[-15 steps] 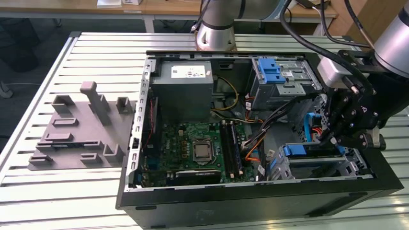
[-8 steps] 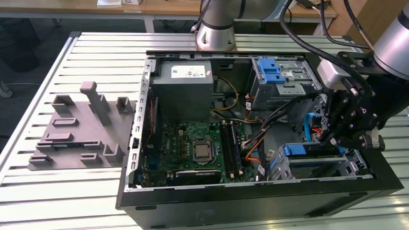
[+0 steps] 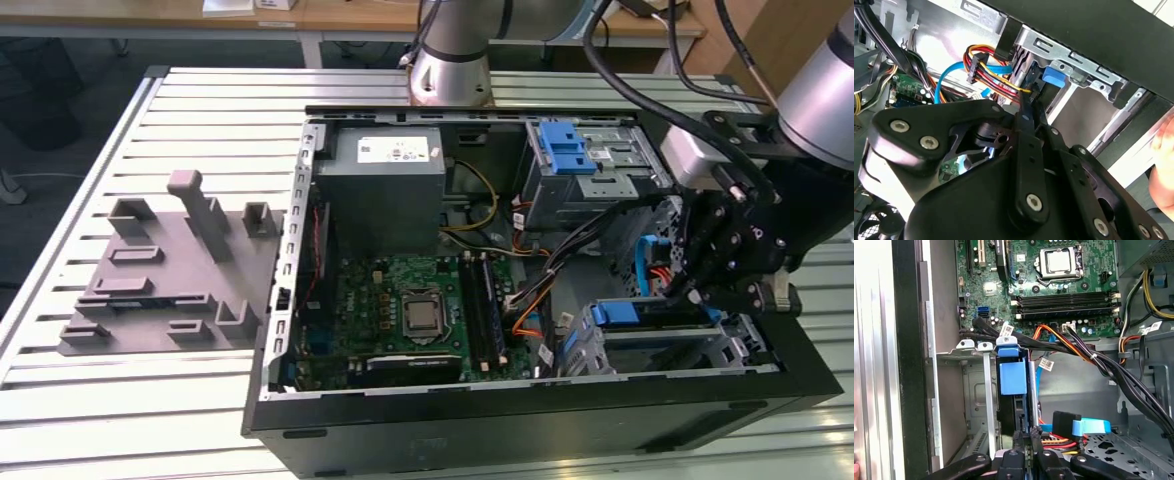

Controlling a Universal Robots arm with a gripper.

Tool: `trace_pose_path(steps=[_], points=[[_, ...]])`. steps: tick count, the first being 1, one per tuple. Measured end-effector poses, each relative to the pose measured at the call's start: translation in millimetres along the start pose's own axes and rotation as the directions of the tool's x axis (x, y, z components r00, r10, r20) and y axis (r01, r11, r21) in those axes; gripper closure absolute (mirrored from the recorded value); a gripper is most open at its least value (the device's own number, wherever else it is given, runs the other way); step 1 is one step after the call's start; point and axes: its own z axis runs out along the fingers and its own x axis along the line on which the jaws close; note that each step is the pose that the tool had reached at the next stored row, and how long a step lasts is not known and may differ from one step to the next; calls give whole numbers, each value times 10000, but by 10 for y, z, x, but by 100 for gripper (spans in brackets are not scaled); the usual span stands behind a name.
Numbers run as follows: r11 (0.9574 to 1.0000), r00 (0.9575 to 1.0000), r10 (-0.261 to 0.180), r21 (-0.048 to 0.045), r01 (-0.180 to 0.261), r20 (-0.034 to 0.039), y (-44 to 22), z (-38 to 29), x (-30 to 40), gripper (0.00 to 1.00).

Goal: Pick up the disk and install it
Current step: 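Insert the first disk wire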

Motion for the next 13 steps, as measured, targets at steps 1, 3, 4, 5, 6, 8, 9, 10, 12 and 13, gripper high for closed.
trace_pose_path(steps=[1, 3, 4, 5, 6, 8, 9, 10, 12, 13], points=[[10000, 10000, 1, -2, -1, -5, 0, 3, 0, 84], [10000, 10000, 0, -4, 0, -2, 0, 5, 0, 84], [10000, 10000, 0, -4, 0, 2, 0, 8, 0, 84], [10000, 10000, 0, -4, 0, 4, 0, 8, 0, 84], [10000, 10000, 1, -5, -1, 8, 0, 9, 0, 84], [10000, 10000, 1, -6, -1, 10, 0, 10, 0, 83], [10000, 10000, 1, -6, -1, 12, 0, 6, 0, 76], [10000, 10000, 1, -6, -1, 18, 1, -5, 0, 76], [10000, 10000, 1, -5, -1, 14, 2, -40, 1, 76], [10000, 10000, 1, -6, -1, 17, 2, -56, 1, 76]])
